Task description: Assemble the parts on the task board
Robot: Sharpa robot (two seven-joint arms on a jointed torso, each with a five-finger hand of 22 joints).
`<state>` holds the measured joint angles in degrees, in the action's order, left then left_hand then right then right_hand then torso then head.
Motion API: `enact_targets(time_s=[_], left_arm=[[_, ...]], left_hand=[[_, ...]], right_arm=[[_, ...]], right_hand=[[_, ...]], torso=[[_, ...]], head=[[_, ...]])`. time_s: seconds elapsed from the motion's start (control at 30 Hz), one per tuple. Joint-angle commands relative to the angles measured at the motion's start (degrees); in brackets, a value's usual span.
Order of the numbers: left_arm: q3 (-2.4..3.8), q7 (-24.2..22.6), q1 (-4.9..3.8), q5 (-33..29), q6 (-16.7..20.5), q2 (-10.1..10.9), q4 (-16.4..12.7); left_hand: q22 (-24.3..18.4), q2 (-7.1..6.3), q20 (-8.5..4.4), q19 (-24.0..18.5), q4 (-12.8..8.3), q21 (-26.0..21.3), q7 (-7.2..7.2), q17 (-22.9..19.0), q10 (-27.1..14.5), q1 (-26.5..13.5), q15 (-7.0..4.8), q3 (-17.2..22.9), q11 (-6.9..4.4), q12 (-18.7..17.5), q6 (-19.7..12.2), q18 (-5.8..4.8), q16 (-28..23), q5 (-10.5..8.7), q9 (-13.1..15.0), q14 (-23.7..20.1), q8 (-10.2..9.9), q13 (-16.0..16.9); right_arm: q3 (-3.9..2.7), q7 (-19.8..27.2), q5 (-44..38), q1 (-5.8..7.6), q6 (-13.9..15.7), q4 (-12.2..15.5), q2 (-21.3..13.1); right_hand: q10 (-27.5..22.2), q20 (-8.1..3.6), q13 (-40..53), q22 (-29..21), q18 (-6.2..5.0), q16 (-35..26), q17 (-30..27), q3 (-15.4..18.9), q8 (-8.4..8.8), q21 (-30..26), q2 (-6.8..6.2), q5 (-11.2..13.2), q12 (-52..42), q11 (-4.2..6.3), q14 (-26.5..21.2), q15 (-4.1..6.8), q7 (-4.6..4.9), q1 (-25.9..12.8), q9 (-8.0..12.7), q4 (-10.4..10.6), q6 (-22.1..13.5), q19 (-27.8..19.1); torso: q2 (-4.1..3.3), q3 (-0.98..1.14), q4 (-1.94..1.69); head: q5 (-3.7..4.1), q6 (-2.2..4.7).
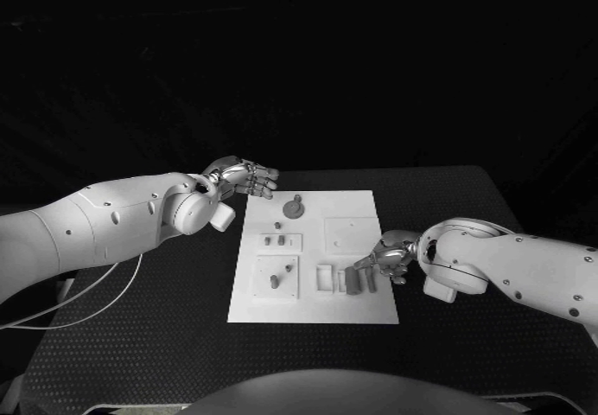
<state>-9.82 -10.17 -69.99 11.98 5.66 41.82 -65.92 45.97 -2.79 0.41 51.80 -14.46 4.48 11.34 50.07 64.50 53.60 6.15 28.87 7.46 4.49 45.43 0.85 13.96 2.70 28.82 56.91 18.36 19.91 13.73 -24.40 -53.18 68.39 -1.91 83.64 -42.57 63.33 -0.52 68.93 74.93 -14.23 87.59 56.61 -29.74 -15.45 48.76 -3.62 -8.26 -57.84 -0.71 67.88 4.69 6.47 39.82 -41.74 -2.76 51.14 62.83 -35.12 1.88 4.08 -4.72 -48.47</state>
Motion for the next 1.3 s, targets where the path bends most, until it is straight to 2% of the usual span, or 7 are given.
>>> enact_targets(time_s=[0.03,0.4,0.7,0.97,1.17,1.23,1.3], left_arm=[[0.03,-0.3,-0.02,0.2,-1.1,0.0,-0.2],[0.03,-0.3,-0.02,0.2,-1.3,0.0,-0.3],[0.03,-0.3,-0.02,0.2,-1.3,0.0,-0.3],[0.03,-0.1,-0.02,0.2,-1.4,0.1,-0.3],[0.02,0.1,-0.02,0.3,-1.5,0.2,-0.4],[0.02,0.1,-0.02,0.3,-1.5,0.2,-0.4],[0.02,0.1,-0.03,0.3,-1.5,0.3,-0.5]], left_hand=[[-0.1,0.03,0.04,0.0,0.1,-0.4,-0.19,0.1,0.3,-0.7,-0.03,-0.2,-0.1,0.2,0.3,-0.22,-0.3,0.16,-0.1,0.2,0.3,0.0],[-0.1,-0.01,0.04,0.0,0.2,-0.4,-0.17,0.1,0.2,-0.8,-0.02,-0.2,-0.08,0.1,0.3,-0.22,-0.3,0.16,-0.1,0.2,0.2,0.0],[-0.1,-0.02,0.03,-0.1,0.2,-0.4,-0.16,0.1,0.2,-0.8,-0.02,-0.2,-0.07,0.1,0.3,-0.22,-0.4,0.16,-0.1,0.2,0.2,0.0],[-0.1,-0.02,0.03,-0.1,0.2,-0.4,-0.15,0.1,0.2,-0.8,-0.02,-0.2,-0.06,0.1,0.2,-0.22,-0.4,0.16,-0.1,0.2,0.2,0.0],[-0.1,-0.09,0.05,-0.1,0.2,-0.4,-0.14,0.1,0.1,-0.8,-0.01,-0.2,-0.04,0.0,0.2,-0.23,-0.5,0.16,-0.1,0.1,0.2,0.0],[-0.1,-0.09,0.05,-0.1,0.3,-0.4,-0.14,0.1,0.1,-0.8,0.0,-0.2,-0.03,0.0,0.2,-0.23,-0.5,0.16,-0.1,0.1,0.2,0.0],[-0.1,-0.09,0.05,-0.1,0.3,-0.4,-0.13,0.1,0.1,-0.8,0.0,-0.2,-0.03,0.0,0.2,-0.23,-0.5,0.16,-0.1,0.1,0.2,0.0]], right_arm=[[0.14,-2.3,-0.2,-0.5,-1.9,-0.3,0.7],[0.23,-1.9,-0.6,-1.29,-1.7,-2.3,3.1],[0.35,-1.9,-0.7,-2.13,-2.7,-3.9,4.7],[0.42,-2.6,-2.5,-3.22,-3.4,-6.4,5.9],[0.42,-2.6,-2.5,-3.69,-3.8,-6.6,6.3],[0.42,-2.5,-2.5,-3.75,-3.7,-6.6,6.4],[0.42,-2.2,-2.7,-3.77,-3.0,-6.4,6.4]], right_hand=[[-1.1,-0.32,-0.1,1.3,-0.77,0.4,0.1,-0.1,0.39,0.3,0.04,-0.2,-0.4,0.06,1.1,0.71,0.59,-0.6,0.2,0.3,0.2,-0.2],[-1.3,-0.35,-0.2,1.3,-0.77,0.4,0.1,-0.3,1.01,0.5,-0.02,-0.2,-0.6,-0.1,1.0,0.56,0.75,-1.1,0.8,0.1,0.0,-0.4],[-1.4,-0.36,-0.2,1.3,-0.77,0.4,0.2,-0.5,1.29,0.7,0.31,-0.2,-0.8,-0.16,0.9,0.49,0.8,-1.0,1.2,-0.6,0.2,-0.5],[-1.6,-0.26,-0.4,1.2,-0.77,0.6,0.8,-0.7,1.75,1.2,1.59,-0.2,-1.3,-0.18,1.2,0.46,0.82,-1.1,1.7,-3.0,0.6,-0.7],[-1.7,-0.26,-0.6,1.2,-0.77,0.7,1.1,-0.9,1.94,1.5,2.28,-0.2,-1.7,-0.14,1.4,0.48,0.78,-1.0,2.1,-5.2,1.0,-0.6],[-1.7,-0.24,-0.7,1.2,-0.77,0.7,1.3,-1.1,1.96,1.6,2.86,-0.2,-1.8,-0.11,1.5,0.51,0.75,-0.8,2.2,-6.2,1.2,-0.6],[-1.7,-0.22,-0.8,1.2,-0.77,0.8,1.6,-1.5,1.94,1.7,4.31,-0.2,-2.0,-0.06,1.7,0.55,0.69,-0.2,2.3,-8.3,1.5,-0.6]], torso=[[-0.01,-0.04,0.01],[-0.01,-0.03,0.0],[-0.02,-0.07,-0.04],[-0.02,-0.08,-0.05],[-0.02,-0.05,0.04],[-0.02,-0.05,0.05],[-0.02,-0.04,0.06]], head=[[0.01,-0.27],[-0.14,-0.67],[-0.24,-1.04],[-0.52,-1.48],[-0.75,-1.53],[-0.73,-1.53],[-0.74,-1.53]])
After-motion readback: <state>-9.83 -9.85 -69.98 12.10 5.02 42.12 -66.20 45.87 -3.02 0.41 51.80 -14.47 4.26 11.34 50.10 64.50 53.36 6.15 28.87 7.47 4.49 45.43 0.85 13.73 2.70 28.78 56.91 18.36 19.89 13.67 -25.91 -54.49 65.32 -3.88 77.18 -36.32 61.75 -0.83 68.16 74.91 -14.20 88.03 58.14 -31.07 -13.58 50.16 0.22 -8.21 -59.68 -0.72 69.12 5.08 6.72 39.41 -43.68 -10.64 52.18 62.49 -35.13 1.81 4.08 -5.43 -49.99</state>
